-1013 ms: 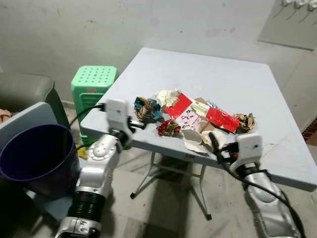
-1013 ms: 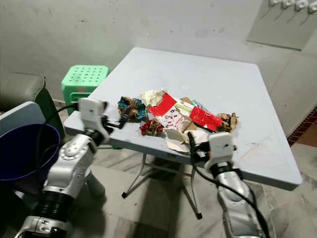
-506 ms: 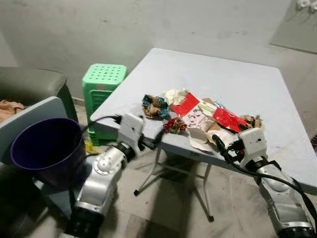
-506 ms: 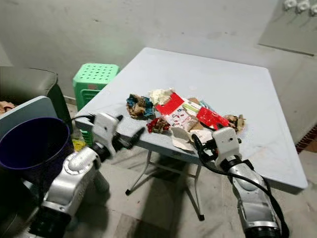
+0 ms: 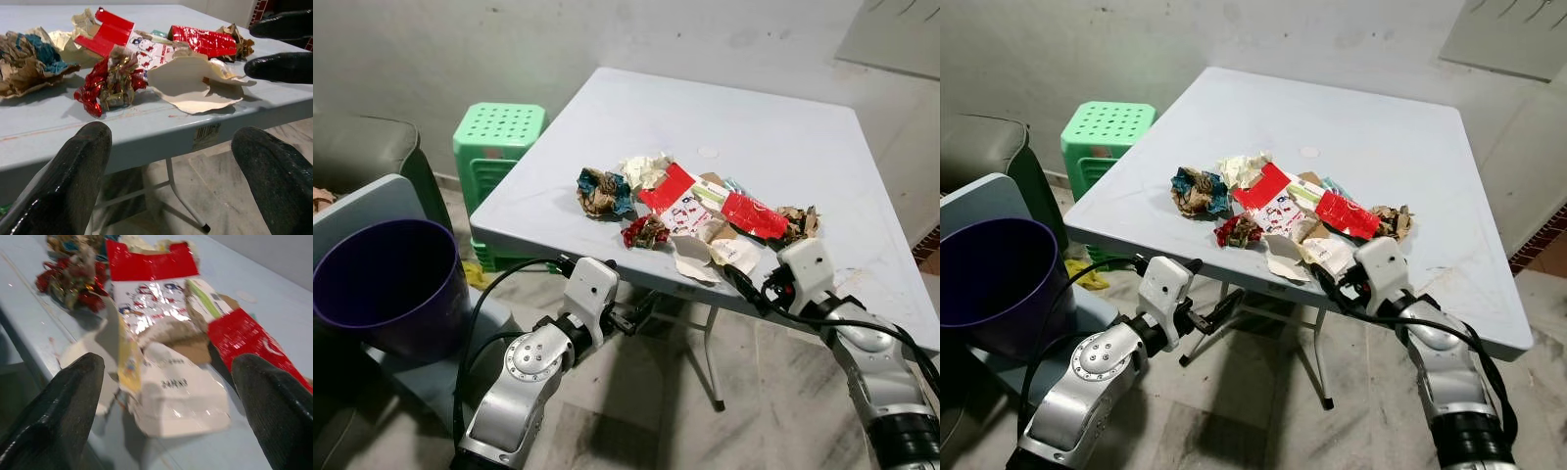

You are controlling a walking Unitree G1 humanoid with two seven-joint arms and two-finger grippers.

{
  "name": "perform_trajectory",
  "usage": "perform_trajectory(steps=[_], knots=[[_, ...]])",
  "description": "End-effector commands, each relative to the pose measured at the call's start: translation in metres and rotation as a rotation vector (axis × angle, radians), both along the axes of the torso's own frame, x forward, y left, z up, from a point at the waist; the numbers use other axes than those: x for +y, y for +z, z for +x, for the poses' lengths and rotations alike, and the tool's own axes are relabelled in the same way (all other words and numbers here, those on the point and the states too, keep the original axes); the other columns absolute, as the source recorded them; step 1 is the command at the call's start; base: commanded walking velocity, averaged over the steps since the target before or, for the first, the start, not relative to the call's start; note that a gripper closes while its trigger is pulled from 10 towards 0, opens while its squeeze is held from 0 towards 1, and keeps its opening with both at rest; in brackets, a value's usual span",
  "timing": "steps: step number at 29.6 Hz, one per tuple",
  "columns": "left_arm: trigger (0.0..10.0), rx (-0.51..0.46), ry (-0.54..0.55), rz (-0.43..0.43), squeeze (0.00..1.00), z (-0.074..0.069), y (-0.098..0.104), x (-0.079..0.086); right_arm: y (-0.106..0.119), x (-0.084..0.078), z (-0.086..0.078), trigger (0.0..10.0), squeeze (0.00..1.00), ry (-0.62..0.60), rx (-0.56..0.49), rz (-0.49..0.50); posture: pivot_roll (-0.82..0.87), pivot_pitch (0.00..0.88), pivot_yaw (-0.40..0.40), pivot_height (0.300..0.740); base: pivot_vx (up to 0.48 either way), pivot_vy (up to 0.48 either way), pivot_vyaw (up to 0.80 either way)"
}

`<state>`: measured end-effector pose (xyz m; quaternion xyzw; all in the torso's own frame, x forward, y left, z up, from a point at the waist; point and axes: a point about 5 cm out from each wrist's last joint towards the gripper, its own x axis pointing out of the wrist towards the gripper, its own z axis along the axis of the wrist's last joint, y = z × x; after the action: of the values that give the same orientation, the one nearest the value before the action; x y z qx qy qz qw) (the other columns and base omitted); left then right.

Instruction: Picking trash to rubbish bin

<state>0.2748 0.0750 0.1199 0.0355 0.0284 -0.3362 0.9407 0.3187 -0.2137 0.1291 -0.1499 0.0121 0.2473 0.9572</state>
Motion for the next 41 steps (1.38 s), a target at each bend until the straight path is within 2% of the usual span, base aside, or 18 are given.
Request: perform_trajectory(steps=[1,4,12,15,22,23,24,25,26,27,41], knots=[[10.0,-0.002,0.000,0.015,0.00,-0.003,0.001,0.001,0.004,0.002,0.004,10.0,0.00,0.025,-0.001,0.028,-0.07,0.160,-0.065,0.740,0.000,0.000,0.00],[10.0,-0.004,0.003,0.018,0.00,-0.002,0.003,0.002,0.014,0.011,0.011,10.0,0.00,0.060,-0.020,0.082,-0.07,0.166,-0.062,0.740,0.000,0.000,0.00],[10.0,-0.005,0.006,0.021,0.00,-0.001,0.007,0.004,0.022,0.028,0.020,10.0,0.00,0.121,-0.036,0.092,-0.06,0.182,-0.059,0.740,0.000,0.000,0.00],[10.0,-0.005,0.010,0.015,0.00,-0.002,0.009,0.005,0.018,0.040,0.020,10.0,0.00,0.155,-0.012,0.063,-0.05,0.188,-0.062,0.740,0.000,0.000,0.00],[10.0,-0.001,0.024,0.016,0.00,-0.003,0.009,0.007,0.004,0.044,0.019,10.0,0.00,0.175,0.055,0.012,-0.05,0.194,-0.067,0.740,0.000,0.000,0.00],[10.0,0.001,0.029,0.014,0.00,-0.003,0.010,0.008,0.001,0.042,0.018,6.8,0.00,0.178,0.059,-0.018,-0.04,0.199,-0.071,0.740,0.000,0.000,0.00],[10.0,0.002,0.031,0.013,0.00,-0.003,0.010,0.008,0.000,0.041,0.018,6.8,0.00,0.180,0.062,-0.032,-0.04,0.199,-0.071,0.740,0.000,0.000,0.00],[10.0,0.003,0.035,0.012,0.00,-0.003,0.010,0.009,0.000,0.040,0.018,1.8,0.00,0.181,0.059,-0.023,-0.04,0.199,-0.072,0.740,0.000,0.000,0.00],[10.0,0.004,0.036,0.011,0.00,-0.003,0.010,0.009,0.001,0.039,0.018,1.8,0.00,0.180,0.055,-0.007,-0.04,0.199,-0.073,0.740,0.000,0.000,0.00],[10.0,0.004,0.038,0.012,0.00,-0.003,0.010,0.009,0.003,0.037,0.018,0.0,0.00,0.178,0.043,0.000,-0.04,0.199,-0.073,0.740,0.000,0.000,0.00],[10.0,0.000,0.050,0.011,0.00,-0.001,0.011,0.010,0.017,0.030,0.027,0.0,0.00,0.133,-0.022,0.047,-0.04,0.194,-0.072,0.740,0.000,0.000,0.00]])
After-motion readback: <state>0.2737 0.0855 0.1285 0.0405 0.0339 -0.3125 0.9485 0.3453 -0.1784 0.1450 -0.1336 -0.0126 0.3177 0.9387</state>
